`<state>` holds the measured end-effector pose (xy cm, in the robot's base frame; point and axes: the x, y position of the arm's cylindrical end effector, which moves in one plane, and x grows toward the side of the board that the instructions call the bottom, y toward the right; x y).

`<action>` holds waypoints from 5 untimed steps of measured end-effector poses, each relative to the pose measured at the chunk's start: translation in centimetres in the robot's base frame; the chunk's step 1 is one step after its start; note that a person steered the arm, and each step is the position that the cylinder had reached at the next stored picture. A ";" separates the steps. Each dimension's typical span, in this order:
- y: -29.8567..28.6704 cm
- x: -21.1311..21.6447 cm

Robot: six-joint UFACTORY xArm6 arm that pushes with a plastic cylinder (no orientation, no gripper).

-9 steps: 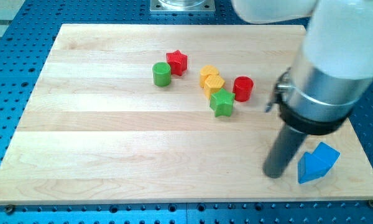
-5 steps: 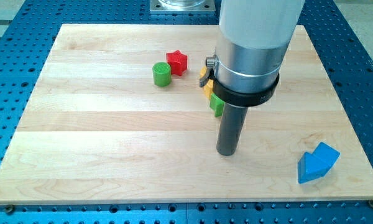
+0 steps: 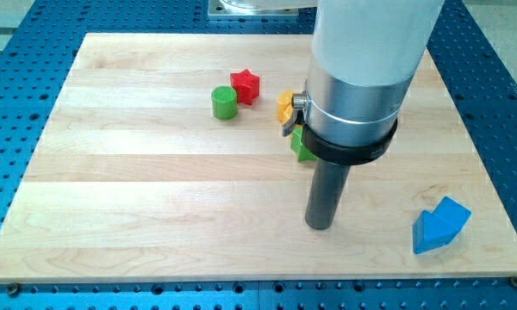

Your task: Move the green star towards the blue blocks

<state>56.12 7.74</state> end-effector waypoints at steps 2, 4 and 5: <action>5.8 -6.9; 3.5 -12.4; -0.2 -13.1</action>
<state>43.01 7.58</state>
